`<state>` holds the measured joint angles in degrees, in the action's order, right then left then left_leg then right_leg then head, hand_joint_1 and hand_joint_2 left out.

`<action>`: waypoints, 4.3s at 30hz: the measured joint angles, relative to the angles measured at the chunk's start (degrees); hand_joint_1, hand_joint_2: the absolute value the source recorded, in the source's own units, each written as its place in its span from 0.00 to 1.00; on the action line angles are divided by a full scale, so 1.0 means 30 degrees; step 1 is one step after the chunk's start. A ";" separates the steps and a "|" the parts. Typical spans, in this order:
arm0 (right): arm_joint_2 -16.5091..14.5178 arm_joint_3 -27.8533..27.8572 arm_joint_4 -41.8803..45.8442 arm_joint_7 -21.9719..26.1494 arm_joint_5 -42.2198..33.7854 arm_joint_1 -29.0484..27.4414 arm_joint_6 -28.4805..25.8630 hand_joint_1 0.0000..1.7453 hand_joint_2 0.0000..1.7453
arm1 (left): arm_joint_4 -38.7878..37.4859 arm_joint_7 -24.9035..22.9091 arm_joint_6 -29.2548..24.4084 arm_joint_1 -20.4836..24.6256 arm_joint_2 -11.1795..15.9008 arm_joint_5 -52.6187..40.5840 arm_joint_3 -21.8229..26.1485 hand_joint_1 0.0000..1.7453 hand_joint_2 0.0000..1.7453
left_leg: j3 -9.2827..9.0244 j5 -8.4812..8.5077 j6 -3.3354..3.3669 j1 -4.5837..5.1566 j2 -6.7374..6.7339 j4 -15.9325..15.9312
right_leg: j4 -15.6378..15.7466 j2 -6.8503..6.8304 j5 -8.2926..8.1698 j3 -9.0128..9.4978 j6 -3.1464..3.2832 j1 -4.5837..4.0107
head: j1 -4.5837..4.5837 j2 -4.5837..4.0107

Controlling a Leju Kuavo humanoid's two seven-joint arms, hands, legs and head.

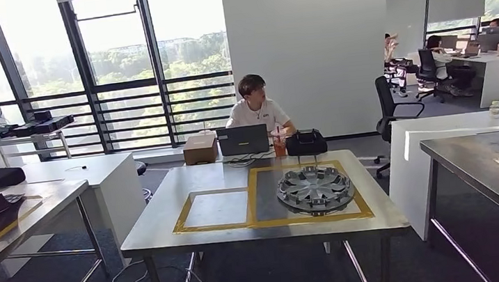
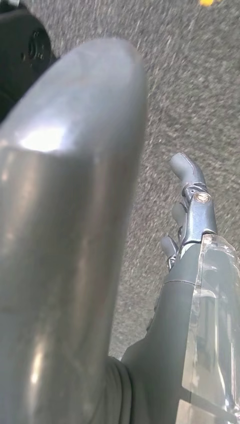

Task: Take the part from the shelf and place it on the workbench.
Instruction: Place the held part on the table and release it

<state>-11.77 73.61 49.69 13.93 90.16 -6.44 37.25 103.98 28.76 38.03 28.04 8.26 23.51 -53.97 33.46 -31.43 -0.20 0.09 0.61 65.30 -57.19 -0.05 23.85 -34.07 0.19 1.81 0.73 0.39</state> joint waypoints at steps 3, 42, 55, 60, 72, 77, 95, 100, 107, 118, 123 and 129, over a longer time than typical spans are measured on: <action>-0.0004 0.0029 0.0013 0.0029 0.0000 -0.0003 0.0024 0.00 0.00 | -0.0002 0.0000 0.0004 -0.0040 0.0031 -0.0017 -0.0002 0.92 1.00 | 0.2048 -0.0836 -0.0142 -0.0122 -0.0083 0.2671 | -0.0005 0.0010 0.0219 0.0159 0.0112 -0.0093 | 0.0048 0.0002; -0.0222 0.0066 0.0257 0.0018 0.0000 0.0091 -0.0483 0.00 0.00 | 0.0439 -0.0153 -0.0169 -0.0079 0.0146 -0.0322 0.0319 0.92 1.00 | 0.1002 0.2980 0.0885 0.0246 -0.0137 -0.2309 | 0.0207 0.0220 0.2486 0.2434 -0.0486 -0.0236 | 0.0073 -0.0014; 0.0278 -0.0098 -0.0211 0.0002 0.0002 0.0098 -0.0969 0.00 0.00 | 0.0627 0.0005 -0.0393 -0.0240 0.0157 -0.0672 0.0415 0.92 1.00 | -0.1032 0.1276 0.0830 0.0366 0.0151 -0.2772 | -0.0100 -0.0018 0.0077 -0.0098 -0.0906 -0.0188 | -0.0111 -0.0009; 0.0404 -0.0216 -0.0368 0.0013 0.0000 0.0092 -0.1033 0.00 0.00 | 0.0783 0.0073 -0.0390 -0.0299 0.0257 -0.0741 0.0572 0.92 1.00 | -0.0630 0.0332 0.0308 0.0209 0.0079 -0.1574 | 0.0022 0.0012 0.0346 0.0277 -0.0131 -0.0033 | -0.0024 0.0000; 0.0533 -0.0310 -0.0681 0.0151 0.0000 0.0113 -0.1171 0.00 0.00 | 0.1016 0.0297 -0.0308 -0.0559 0.0444 -0.0952 0.0858 0.92 1.00 | 0.0368 0.2310 0.0306 -0.0069 -0.0153 -0.2399 | 0.0103 0.0107 0.1309 0.1283 -0.0564 -0.0101 | 0.0066 -0.0004; 0.0559 -0.0359 -0.0676 0.0208 0.0000 0.0109 -0.1038 0.00 0.00 | 0.1164 0.0330 -0.0277 -0.0621 0.0426 -0.0964 0.0958 0.92 1.00 | -0.0075 0.2346 0.0953 -0.0110 -0.0138 -0.2888 | -0.2894 0.0039 0.2529 -0.0334 -0.0639 -0.0068 | -0.0027 0.0000; 0.0475 -0.0357 -0.0464 0.0204 0.0000 0.0073 -0.0947 0.00 0.00 | 0.1366 0.0117 -0.0270 -0.0685 0.0379 -0.1087 0.1095 0.92 1.00 | 0.2596 -0.0693 -0.0116 -0.0236 -0.0095 0.3194 | 0.0160 0.0065 0.0902 0.0959 0.0109 -0.0090 | 0.0030 0.0000; 0.0395 -0.0406 -0.0465 0.0284 0.0000 0.0103 -0.1058 0.00 0.00 | 0.1487 0.0007 -0.0301 -0.0655 0.0384 -0.1211 0.1144 0.92 1.00 | 0.0765 0.2446 0.0294 -0.0110 -0.0150 -0.1714 | 0.0225 0.0153 0.1563 0.1748 -0.0198 -0.0141 | 0.0073 -0.0009; 0.0433 -0.0548 -0.0488 0.0619 0.0000 0.0187 -0.1202 0.00 0.00 | 0.1739 -0.0131 -0.0328 -0.0616 0.0410 -0.1275 0.1270 0.92 1.00 | -0.0505 0.2102 0.1083 -0.0009 -0.0077 -0.2958 | -0.2108 0.0046 0.2294 0.0881 -0.0690 -0.0126 | -0.0016 0.0000; 0.0587 -0.0634 -0.1131 0.0619 0.0000 0.0237 -0.1739 0.00 0.00 | 0.1652 -0.0612 -0.0513 -0.0524 0.0255 -0.1581 0.1111 0.92 1.00 | -0.2096 0.0531 0.0625 0.0240 0.0036 -0.2868 | 0.0120 -0.0060 0.0194 -0.0248 -0.0292 -0.0288 | -0.0118 -0.0022; 0.0661 -0.0687 -0.1443 0.0627 0.0000 0.0300 -0.1954 0.00 0.00 | 0.1645 -0.0641 -0.0729 -0.0344 0.0229 -0.1605 0.1024 0.92 1.00 | -0.0510 -0.0430 0.0138 0.0005 -0.0082 0.0337 | 0.0232 0.0080 0.0487 0.0667 0.0207 -0.0139 | -0.0020 -0.0020; 0.0683 -0.0752 -0.1555 0.0632 0.0000 0.0252 -0.1903 0.00 0.00 | 0.1641 -0.0641 -0.0925 -0.0349 0.0317 -0.1555 0.0920 0.92 1.00 | 0.1454 0.0789 0.0148 -0.0177 -0.0130 -0.0328 | 0.0255 0.0196 0.1621 0.1967 0.0065 -0.0146 | 0.0066 -0.0018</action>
<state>-9.72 71.36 45.03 15.82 90.16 -5.68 31.54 108.90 26.84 35.26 27.00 9.21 18.84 -51.21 37.82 -29.06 0.24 -0.44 0.22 64.32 -56.42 0.54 28.71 -28.17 0.38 1.37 0.93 0.34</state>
